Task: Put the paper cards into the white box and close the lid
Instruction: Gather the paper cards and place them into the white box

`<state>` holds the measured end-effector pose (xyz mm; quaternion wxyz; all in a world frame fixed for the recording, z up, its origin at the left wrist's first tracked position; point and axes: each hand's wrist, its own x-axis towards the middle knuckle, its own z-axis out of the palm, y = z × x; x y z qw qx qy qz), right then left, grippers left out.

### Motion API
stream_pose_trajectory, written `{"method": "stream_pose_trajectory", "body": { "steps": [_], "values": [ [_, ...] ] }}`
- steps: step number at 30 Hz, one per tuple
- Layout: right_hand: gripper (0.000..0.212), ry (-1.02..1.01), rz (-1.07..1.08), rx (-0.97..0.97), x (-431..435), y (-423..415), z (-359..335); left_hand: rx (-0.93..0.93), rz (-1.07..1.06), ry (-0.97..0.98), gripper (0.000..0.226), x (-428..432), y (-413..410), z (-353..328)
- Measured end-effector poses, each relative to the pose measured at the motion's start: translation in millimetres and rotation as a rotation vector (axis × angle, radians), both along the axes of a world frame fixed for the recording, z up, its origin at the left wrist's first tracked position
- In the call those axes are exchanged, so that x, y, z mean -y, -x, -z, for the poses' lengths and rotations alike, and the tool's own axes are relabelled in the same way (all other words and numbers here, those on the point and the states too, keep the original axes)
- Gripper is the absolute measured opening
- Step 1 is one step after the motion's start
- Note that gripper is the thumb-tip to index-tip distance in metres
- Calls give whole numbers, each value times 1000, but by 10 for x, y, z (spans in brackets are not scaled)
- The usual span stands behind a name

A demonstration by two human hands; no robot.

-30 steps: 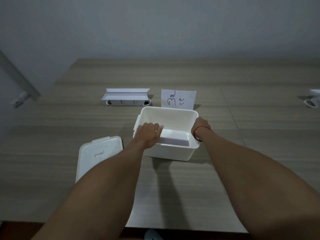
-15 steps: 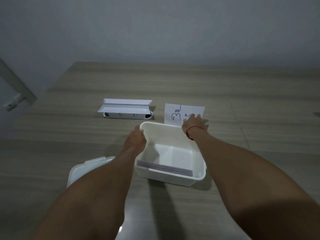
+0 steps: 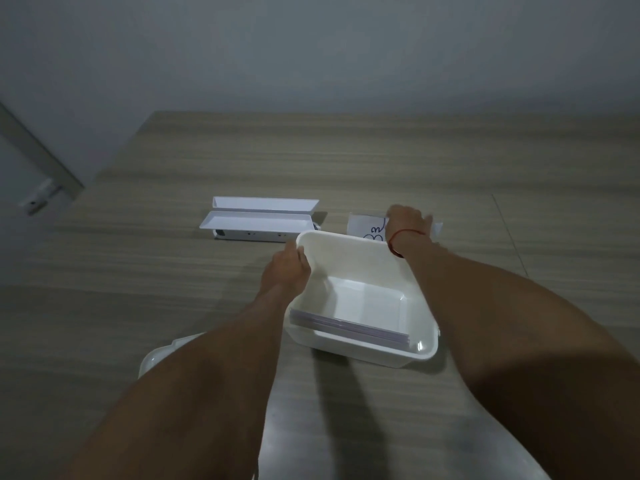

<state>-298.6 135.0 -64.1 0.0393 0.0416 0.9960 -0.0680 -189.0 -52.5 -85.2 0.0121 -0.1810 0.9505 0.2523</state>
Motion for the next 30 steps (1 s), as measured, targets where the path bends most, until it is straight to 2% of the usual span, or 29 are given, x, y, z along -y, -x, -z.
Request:
{"method": "stream_pose_trajectory", "body": {
  "steps": [7, 13, 19, 22, 26, 30],
  "values": [
    [30, 100, -113, -51, -1, -40, -11, -12, -3, -18, 42, 13, 8, 23],
    [27, 53, -179, -196, -26, -128, -59, -4, -16, -26, 43, 12, 8, 21],
    [27, 110, -142, -356, -80, -117, -644, 15, -98, -296, 46, -44, -110, -51],
    [29, 142, -113, -404, -117, -160, -969, 19, -120, -346, 43, -142, -226, -105],
    [34, 229, -143, -347, -210, -397, -1152, -11, -79, -372, 39, -298, -410, -145],
    [32, 334, -172, -160, -320, -729, -983, -56, -154, -425, 41, -394, -572, -143]
  ]
}}
